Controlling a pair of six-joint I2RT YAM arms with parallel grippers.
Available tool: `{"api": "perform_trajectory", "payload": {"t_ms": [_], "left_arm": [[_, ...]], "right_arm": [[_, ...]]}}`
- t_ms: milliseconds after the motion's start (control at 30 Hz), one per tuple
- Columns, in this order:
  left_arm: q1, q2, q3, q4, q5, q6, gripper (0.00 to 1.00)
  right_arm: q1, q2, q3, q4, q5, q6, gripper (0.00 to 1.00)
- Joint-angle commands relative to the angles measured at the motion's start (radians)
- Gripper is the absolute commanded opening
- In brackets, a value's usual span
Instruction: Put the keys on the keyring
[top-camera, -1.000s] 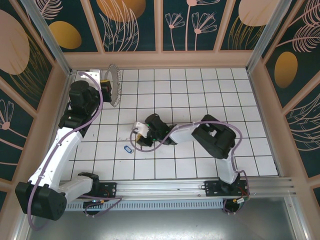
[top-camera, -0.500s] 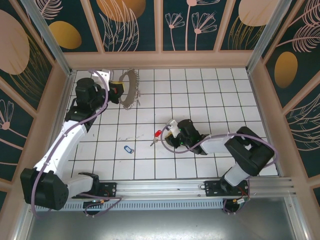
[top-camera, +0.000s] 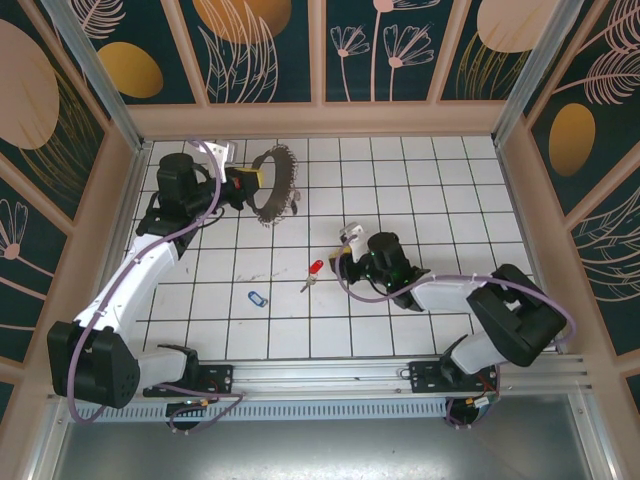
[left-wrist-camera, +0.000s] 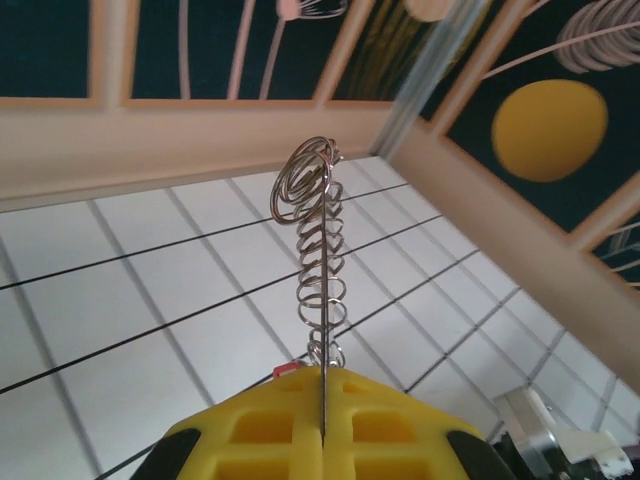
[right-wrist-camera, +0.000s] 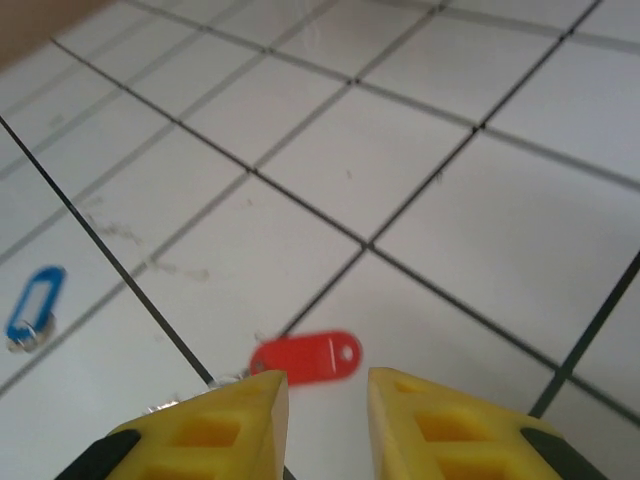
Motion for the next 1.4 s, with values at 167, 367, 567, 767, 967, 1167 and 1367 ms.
{"api": "perform_trajectory", "payload": {"t_ms": [167,367,567,767,967,1167,1367], "left_arm": [[-0.034,0.01,0.095,0.193,0.342,-0.084,0.0],[-0.108,0.019,0.172,0.101,0.347,0.013,0.0],[-0.116,0.018,0.195,0.105,0.349,0.022,0.0],[-0.116,0.017,0.207,0.056,0.355,0.062,0.0],[-0.116,0.032,0.242,-0.027,0.347,0.117,0.0],[-0.127,0.148,0.483,-0.537,0.175,0.386,0.0],[-0.178,0.258,0.716,-0.862,0.035,0.539,0.0]], "right_arm": [[0.012,-0.249,-0.017,0.204,-0.008,-0.15,0.28],[0.089,-0.362,-0.01,0.199,-0.007,-0.391,0.25],[0.158,-0.392,-0.022,0.25,0.107,-0.508,0.23],[0.167,-0.373,-0.019,0.296,0.164,-0.521,0.23],[0.167,-0.355,0.008,0.25,0.181,-0.562,0.24],[0.166,-0.329,-0.014,0.252,0.217,-0.562,0.24],[0.164,-0.313,-0.044,0.311,0.197,-0.502,0.24]]}}
